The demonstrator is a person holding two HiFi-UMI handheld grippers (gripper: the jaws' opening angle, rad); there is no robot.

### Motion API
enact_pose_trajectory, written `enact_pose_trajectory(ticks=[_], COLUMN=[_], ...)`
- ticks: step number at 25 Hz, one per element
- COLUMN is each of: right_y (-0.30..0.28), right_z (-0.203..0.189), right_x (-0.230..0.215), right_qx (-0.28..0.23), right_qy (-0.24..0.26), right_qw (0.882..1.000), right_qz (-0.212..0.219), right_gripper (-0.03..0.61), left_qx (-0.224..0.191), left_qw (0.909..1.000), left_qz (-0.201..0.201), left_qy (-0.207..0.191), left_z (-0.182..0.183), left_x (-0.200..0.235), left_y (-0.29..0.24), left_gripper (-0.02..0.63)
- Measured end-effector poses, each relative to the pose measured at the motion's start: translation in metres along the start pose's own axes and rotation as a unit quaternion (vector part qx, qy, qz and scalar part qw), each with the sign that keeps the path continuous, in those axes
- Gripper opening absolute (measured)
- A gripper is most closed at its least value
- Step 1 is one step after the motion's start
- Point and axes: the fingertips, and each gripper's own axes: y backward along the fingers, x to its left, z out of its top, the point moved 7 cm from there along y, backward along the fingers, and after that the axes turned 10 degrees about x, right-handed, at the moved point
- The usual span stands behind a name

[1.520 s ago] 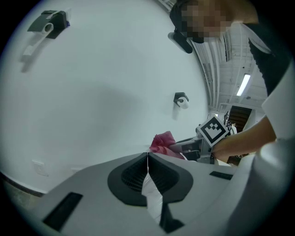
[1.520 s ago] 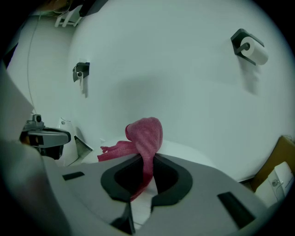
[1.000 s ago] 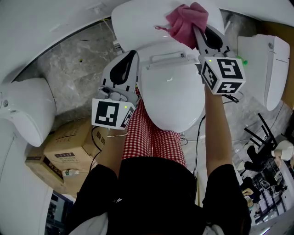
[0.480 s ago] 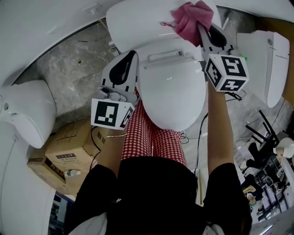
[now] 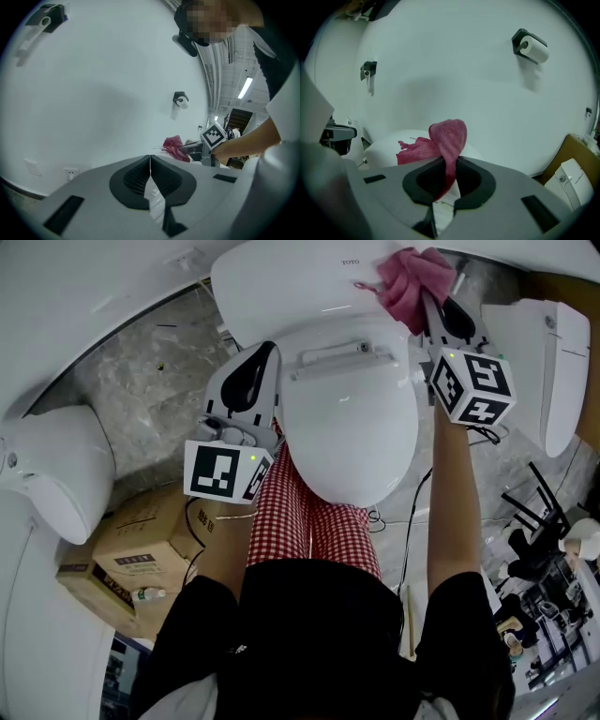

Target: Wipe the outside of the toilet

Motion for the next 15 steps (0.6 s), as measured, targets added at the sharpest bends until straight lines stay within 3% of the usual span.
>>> enact_pose_trajectory(ticks=[10, 15], right_y=[0.003, 0.002], right_z=[-0.018, -0.024], right_x=[-0.024, -0.033], right_qx=[0.015, 0.025], right_qy=[-0.029, -0.017], right_qw=[0.999, 0.999], right_qz=[-0.028, -0.039], right_gripper=[0.060, 0.060], left_qx=[0.003, 0.004], left_qw=[1.0000, 1.0000], left_qz=[-0.004, -0.006], left_qy=[-0.001, -0.004], left_z=[-0.001, -0.002], left_x=[-0.005, -0.008], left_y=[-0.002, -0.004], left_gripper=[0.011, 0.011])
